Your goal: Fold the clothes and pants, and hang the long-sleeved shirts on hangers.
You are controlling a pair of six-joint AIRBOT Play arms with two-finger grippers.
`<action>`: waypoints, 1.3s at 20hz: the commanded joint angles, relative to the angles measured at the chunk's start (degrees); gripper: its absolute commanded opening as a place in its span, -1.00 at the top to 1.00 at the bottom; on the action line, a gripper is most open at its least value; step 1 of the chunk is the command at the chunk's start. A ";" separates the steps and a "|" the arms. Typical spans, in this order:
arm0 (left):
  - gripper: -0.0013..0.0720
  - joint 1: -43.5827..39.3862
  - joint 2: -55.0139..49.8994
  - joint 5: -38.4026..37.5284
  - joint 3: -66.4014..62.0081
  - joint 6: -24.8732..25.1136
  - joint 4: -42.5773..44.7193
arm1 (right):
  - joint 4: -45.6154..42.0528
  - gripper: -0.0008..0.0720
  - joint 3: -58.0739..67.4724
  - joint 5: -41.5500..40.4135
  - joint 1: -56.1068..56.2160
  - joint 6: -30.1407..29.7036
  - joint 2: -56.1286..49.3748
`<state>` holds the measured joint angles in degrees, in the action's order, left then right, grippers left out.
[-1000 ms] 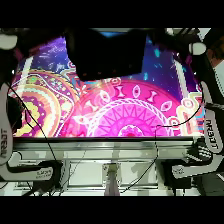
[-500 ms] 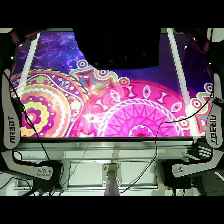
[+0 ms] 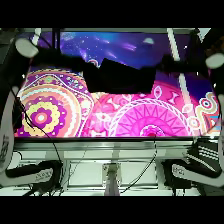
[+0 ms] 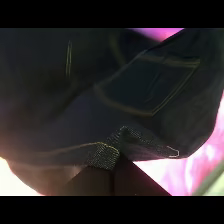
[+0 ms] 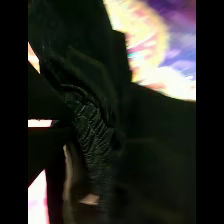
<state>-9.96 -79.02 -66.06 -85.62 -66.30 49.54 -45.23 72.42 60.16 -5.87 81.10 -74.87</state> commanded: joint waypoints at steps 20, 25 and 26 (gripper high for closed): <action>0.91 -2.60 -5.73 16.70 0.07 -6.05 2.34 | 10.23 0.92 -36.87 -27.45 -0.15 17.38 19.26; 0.91 -5.64 -23.37 23.91 -15.37 1.64 -9.49 | 15.82 0.92 -32.20 -39.56 0.81 17.44 6.03; 0.90 -6.97 -26.21 27.85 -16.61 3.98 -10.43 | 16.22 0.92 -31.23 -42.82 1.92 17.38 3.67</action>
<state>-14.74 -96.38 -45.65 -95.31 -67.55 44.73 -31.73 38.70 26.59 -5.26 98.15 -64.84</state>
